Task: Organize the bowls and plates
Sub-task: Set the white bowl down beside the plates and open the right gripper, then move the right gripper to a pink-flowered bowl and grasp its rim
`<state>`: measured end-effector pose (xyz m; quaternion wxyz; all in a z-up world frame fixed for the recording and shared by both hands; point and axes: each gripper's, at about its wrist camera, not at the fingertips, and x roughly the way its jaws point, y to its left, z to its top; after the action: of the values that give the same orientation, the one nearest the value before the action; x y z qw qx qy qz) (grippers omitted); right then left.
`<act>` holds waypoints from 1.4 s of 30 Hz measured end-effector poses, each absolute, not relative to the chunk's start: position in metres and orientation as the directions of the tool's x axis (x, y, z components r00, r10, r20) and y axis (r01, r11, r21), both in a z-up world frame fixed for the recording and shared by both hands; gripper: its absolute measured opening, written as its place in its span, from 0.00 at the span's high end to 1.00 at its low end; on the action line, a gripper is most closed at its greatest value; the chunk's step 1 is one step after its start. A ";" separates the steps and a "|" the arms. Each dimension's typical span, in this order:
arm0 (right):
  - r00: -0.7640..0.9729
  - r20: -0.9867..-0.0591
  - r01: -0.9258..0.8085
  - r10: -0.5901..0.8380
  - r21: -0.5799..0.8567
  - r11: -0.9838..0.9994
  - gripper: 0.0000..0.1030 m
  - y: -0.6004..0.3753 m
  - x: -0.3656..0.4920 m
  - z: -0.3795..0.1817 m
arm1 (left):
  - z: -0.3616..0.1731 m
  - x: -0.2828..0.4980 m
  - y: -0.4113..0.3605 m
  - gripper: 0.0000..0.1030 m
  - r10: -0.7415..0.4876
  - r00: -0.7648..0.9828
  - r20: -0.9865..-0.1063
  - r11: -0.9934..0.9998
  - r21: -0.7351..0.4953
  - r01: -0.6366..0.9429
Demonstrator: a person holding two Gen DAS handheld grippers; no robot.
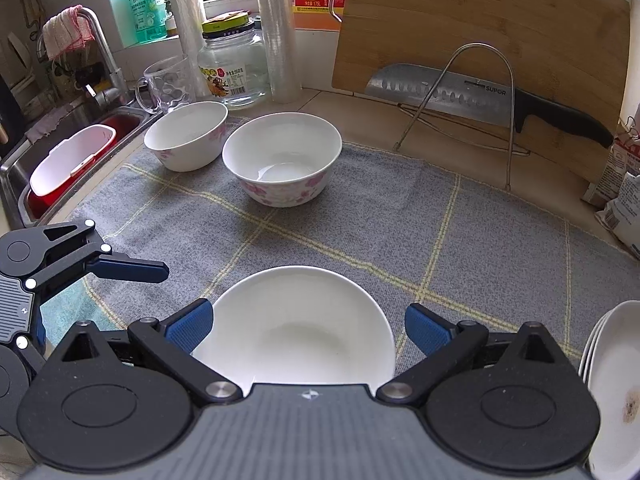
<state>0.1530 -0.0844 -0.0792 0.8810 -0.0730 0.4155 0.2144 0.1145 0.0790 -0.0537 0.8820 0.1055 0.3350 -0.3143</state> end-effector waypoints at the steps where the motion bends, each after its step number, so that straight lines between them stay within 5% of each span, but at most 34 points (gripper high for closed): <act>1: 0.568 -0.761 -0.444 0.314 0.038 0.895 0.00 -0.083 0.154 -0.077 | -0.052 0.116 0.083 0.10 -0.474 0.591 -0.653 0.789 -0.017 0.614; 13: 0.582 -0.733 -0.490 0.352 0.029 0.871 0.00 -0.068 0.177 -0.052 | -0.051 0.147 0.111 0.07 -0.359 0.692 -0.626 0.864 0.057 0.500; 42: 0.512 -0.762 -0.585 0.396 0.029 0.811 0.00 -0.031 0.273 -0.059 | -0.077 0.227 0.094 0.09 -0.302 0.731 -0.612 0.887 0.100 0.450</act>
<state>0.2732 -0.0314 -0.0587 0.8616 -0.1167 0.4039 0.2846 0.2267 0.0944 -0.0775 0.9223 0.1219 0.3049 -0.2039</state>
